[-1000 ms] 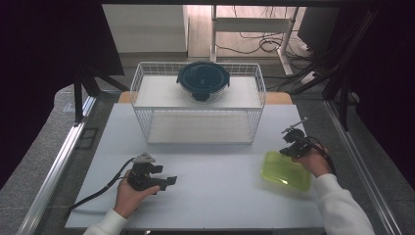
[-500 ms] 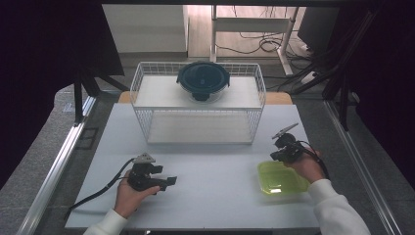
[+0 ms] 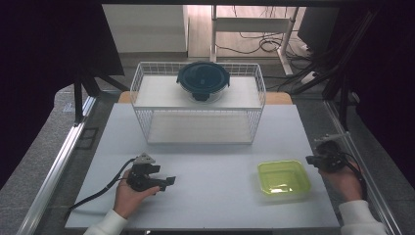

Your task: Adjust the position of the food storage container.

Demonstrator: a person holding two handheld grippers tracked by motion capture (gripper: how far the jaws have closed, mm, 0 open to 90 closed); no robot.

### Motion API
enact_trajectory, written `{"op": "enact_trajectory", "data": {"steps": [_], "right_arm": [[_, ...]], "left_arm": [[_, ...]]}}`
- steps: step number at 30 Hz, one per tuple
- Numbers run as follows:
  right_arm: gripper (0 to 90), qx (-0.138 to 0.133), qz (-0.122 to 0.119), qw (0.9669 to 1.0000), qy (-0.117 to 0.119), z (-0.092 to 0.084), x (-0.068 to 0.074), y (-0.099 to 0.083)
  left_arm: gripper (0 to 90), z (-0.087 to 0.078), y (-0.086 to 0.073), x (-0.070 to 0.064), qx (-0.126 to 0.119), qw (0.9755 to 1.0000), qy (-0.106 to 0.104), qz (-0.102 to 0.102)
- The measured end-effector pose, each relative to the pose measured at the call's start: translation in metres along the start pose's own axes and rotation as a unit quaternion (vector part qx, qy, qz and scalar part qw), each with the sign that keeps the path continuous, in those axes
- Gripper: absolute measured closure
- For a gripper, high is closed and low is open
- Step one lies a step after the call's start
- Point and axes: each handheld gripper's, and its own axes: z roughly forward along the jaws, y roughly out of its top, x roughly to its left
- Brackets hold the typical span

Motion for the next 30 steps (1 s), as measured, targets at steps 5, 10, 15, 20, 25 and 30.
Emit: {"op": "enact_trajectory", "data": {"steps": [5,10,15,20,25,30], "right_arm": [[88.6,0.024,0.018,0.9995,-0.007,0.006,-0.002,-0.027],[88.6,0.046,0.010,0.9989,0.001,0.016,0.007,-0.041],[88.6,0.055,0.009,0.9983,0.021,0.023,0.015,-0.049],[88.6,0.050,0.002,0.9983,0.030,0.022,0.020,-0.046],[88.6,0.049,-0.021,0.9978,0.039,0.024,0.033,-0.039],[88.6,0.037,-0.041,0.9973,0.049,0.028,0.051,-0.027]], "left_arm": [[18.5,0.000,-0.001,-0.001,0.000,1.0000,0.002,-0.003],[18.4,0.003,-0.002,-0.002,0.003,1.0000,0.002,-0.005],[18.4,0.003,-0.002,-0.002,0.004,1.0000,0.003,-0.006],[18.5,0.003,-0.002,-0.003,0.004,1.0000,0.002,-0.006],[18.5,0.004,-0.003,-0.003,0.007,1.0000,0.000,-0.005],[18.6,0.003,-0.003,-0.003,0.006,1.0000,0.000,-0.003]]}}
